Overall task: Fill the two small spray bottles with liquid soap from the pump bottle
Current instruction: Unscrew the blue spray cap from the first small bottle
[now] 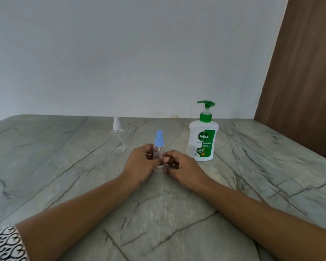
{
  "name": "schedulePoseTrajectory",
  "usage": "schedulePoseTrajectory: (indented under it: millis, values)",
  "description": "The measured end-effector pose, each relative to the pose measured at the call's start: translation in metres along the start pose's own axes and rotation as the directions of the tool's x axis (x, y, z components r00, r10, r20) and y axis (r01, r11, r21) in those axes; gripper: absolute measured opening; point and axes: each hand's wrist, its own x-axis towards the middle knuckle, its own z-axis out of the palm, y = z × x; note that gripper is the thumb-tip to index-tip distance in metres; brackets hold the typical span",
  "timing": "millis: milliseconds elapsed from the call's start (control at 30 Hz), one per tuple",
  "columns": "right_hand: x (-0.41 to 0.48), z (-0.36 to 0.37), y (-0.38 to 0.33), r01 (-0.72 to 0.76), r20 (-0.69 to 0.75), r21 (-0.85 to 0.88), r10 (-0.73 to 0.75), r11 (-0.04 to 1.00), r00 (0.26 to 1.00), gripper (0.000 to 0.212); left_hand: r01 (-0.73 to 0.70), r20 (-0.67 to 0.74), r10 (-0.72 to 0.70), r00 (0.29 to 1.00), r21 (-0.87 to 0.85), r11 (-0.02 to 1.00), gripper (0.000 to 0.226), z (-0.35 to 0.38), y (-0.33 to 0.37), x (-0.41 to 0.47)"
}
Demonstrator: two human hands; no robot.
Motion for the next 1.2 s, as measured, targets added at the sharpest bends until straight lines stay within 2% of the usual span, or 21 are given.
schedulePoseTrajectory:
  millis: [133, 267, 367, 433, 500, 633, 833, 1000, 1200]
  values:
    - [-0.022, -0.009, 0.000, 0.021, -0.014, 0.045, -0.021, 0.999, 1.000, 0.021, -0.029, 0.061, 0.028, 0.998, 0.020, 0.999, 0.035, 0.001, 0.009, -0.027]
    - [-0.028, -0.018, -0.015, 0.094, -0.243, 0.151, -0.056, 0.984, 0.969, 0.012, -0.008, 0.044, 0.007, 0.999, 0.025, 1.000, 0.035, 0.000, 0.013, -0.032]
    - [-0.028, -0.021, -0.030, 0.132, -0.290, 0.209, -0.068, 0.969, 0.955, 0.022, 0.007, 0.042, -0.008, 0.999, 0.022, 1.000, 0.033, 0.001, 0.013, -0.031]
    - [-0.026, -0.018, -0.035, 0.093, -0.275, 0.176, -0.042, 0.980, 0.961, 0.035, -0.001, 0.051, -0.001, 0.999, 0.046, 0.999, 0.035, 0.001, 0.013, -0.032]
    - [-0.024, -0.015, -0.038, 0.053, -0.269, 0.116, -0.020, 0.992, 0.963, 0.038, -0.027, 0.062, 0.022, 0.998, 0.078, 0.997, 0.037, 0.002, 0.013, -0.034]
    - [-0.017, -0.013, -0.039, 0.035, -0.296, 0.082, -0.009, 0.996, 0.955, 0.034, -0.058, 0.067, 0.051, 0.996, 0.098, 0.994, 0.039, 0.006, 0.014, -0.034]
    - [-0.012, -0.012, -0.035, 0.097, -0.345, 0.051, -0.073, 0.994, 0.936, 0.027, -0.071, 0.078, 0.061, 0.995, 0.123, 0.990, 0.038, 0.006, 0.014, -0.033]
    - [-0.013, -0.013, -0.028, 0.161, -0.299, 0.102, -0.124, 0.982, 0.946, 0.019, -0.076, 0.100, 0.063, 0.993, 0.139, 0.987, 0.031, 0.004, 0.012, -0.032]
    - [-0.009, -0.020, -0.021, 0.106, -0.118, 0.282, -0.075, 0.954, 0.990, 0.040, -0.065, 0.096, 0.056, 0.994, 0.089, 0.994, 0.027, 0.004, 0.010, -0.031]
